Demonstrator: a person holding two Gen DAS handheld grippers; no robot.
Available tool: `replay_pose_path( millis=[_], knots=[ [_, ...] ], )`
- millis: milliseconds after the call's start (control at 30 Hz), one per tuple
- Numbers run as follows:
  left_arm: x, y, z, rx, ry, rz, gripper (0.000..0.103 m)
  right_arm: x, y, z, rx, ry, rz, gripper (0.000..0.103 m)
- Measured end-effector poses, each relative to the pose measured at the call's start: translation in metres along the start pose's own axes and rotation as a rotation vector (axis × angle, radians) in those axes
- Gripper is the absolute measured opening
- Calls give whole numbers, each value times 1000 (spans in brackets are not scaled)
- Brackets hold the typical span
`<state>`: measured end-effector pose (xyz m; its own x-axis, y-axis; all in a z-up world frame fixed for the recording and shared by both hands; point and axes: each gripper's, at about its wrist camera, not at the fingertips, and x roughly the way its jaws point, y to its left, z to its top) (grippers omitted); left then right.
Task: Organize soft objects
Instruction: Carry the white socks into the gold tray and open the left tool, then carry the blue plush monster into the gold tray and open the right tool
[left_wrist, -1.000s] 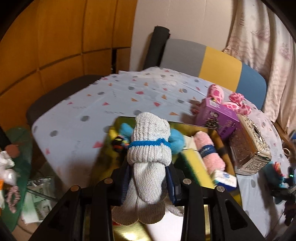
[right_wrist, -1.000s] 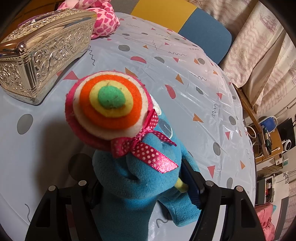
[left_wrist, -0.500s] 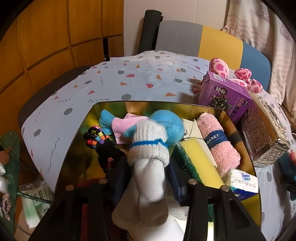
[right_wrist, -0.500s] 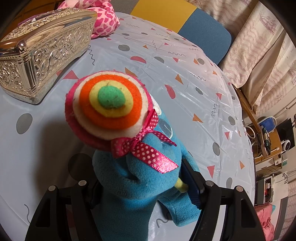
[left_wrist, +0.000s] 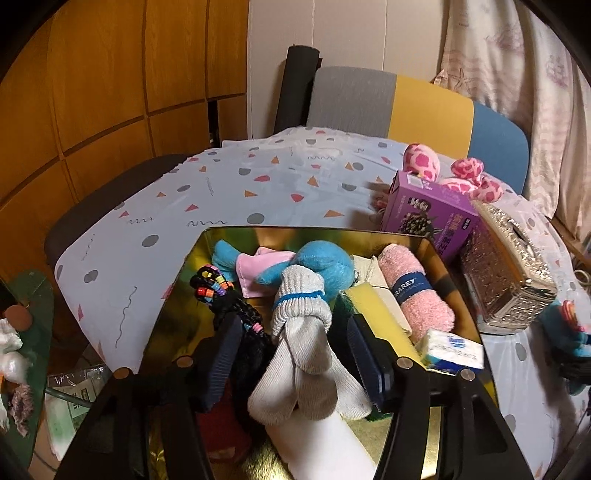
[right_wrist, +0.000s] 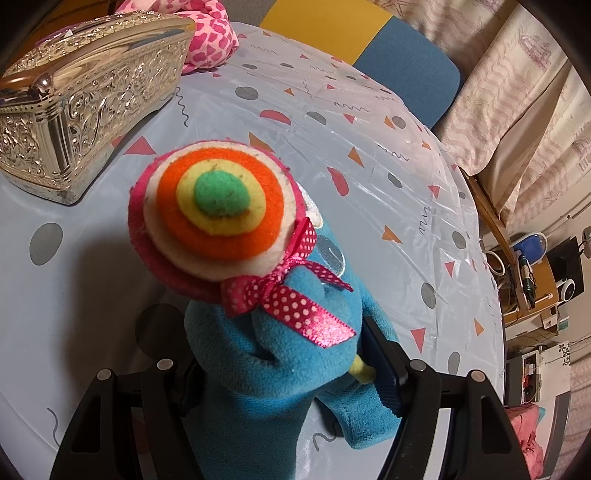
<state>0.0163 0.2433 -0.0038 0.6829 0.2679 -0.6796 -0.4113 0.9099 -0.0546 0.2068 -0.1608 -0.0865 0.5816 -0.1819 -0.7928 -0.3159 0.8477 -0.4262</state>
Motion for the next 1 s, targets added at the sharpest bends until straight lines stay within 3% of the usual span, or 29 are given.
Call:
replay_pose_path(
  millis=[333, 600, 767, 833, 933, 1000],
  knots=[
    [-21, 7, -9, -28, -15, -15, 65, -13, 14, -1, 21, 31, 32, 73],
    [-28, 24, -13, -64, -22, -6, 65, -41, 24, -4, 153, 19, 203, 69],
    [-32, 40, -16, -90, -22, 16, 65, -77, 26, -10, 245, -66, 337, 68],
    [-32, 45, -17, -101, -21, 28, 65, -96, 31, -10, 257, -91, 337, 68],
    [-32, 54, -18, -122, -18, 42, 65, -133, 41, -8, 217, -210, 405, 68],
    [-33, 59, -18, -140, -15, 43, 66, -156, 55, -5, 180, -261, 394, 68]
  ],
)
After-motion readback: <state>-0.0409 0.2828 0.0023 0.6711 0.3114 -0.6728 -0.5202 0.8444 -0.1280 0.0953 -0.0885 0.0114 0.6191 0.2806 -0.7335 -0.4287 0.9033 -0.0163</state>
